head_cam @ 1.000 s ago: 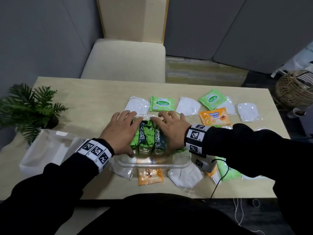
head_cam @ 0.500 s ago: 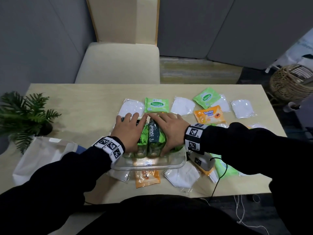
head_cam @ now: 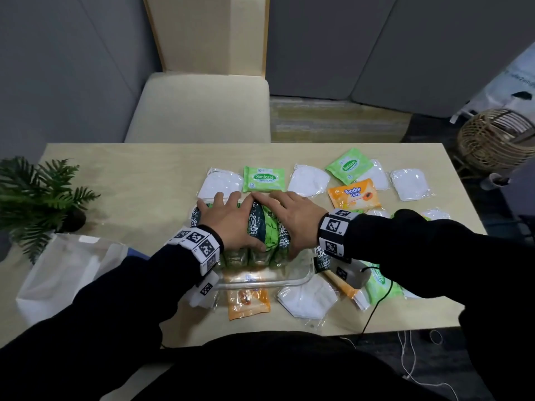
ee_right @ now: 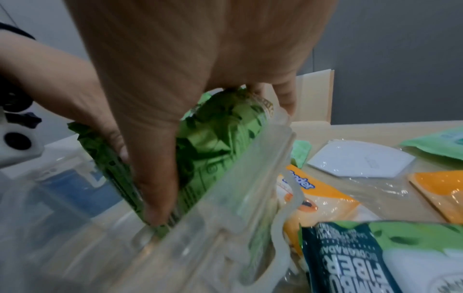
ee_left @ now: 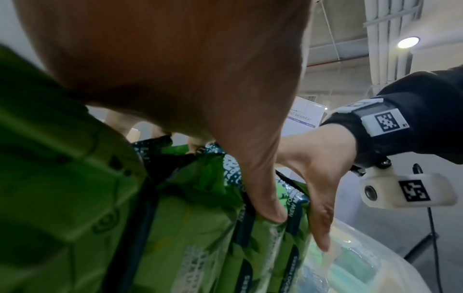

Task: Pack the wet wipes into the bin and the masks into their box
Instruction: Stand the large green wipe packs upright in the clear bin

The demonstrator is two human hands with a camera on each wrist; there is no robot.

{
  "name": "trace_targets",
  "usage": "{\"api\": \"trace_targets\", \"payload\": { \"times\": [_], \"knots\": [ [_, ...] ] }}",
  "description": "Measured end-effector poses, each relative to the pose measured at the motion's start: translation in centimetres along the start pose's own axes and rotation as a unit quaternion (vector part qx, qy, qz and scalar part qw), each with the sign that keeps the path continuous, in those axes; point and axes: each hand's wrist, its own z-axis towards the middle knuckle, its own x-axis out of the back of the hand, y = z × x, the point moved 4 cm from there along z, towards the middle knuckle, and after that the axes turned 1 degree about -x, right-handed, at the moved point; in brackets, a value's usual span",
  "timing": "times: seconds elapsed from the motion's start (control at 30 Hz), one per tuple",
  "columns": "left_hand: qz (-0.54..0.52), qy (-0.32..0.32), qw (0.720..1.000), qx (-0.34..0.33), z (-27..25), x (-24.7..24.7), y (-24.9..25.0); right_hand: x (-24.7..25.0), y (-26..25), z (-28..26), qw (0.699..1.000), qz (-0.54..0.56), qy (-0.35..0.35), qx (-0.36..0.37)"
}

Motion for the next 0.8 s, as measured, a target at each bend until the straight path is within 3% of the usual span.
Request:
{"api": "trace_targets", "payload": {
  "times": [0.2,0.3,0.43,0.53,0.6,0.67,0.8],
  "knots": [
    [-0.019,-0.009,1.000,0.007,-0.3,0.6,0.1,-0.3,0.4,0.0,0.999,0.046,0.019,0.011],
    [-0.037,-0.003,0.999,-0.006,-0.8,1.3,0.4,0.6,1.6,-1.8,0.973,0.226,0.037,0.007],
    [-0.073,0.035,0.992,-0.091,-2.0,2.9,4.1,1.1,5.5,-5.8,0.921,0.371,0.075,-0.090],
    [-0.107,0.119,0.977,-0.143,-2.1,4.9,8.0,-1.3,10.4,-9.9,0.889,0.396,0.093,-0.209],
    [-0.158,0.144,0.959,-0.188,-1.8,6.2,11.2,-3.6,13.7,-13.1,0.853,0.418,0.130,-0.285],
    [-0.201,0.140,0.940,-0.237,-1.7,7.2,15.0,-6.2,16.6,-16.8,0.795,0.450,0.179,-0.365],
    [-0.278,0.082,0.917,-0.273,0.0,7.2,23.0,-10.0,21.5,-24.0,0.688,0.422,0.293,-0.513]
  ]
}}
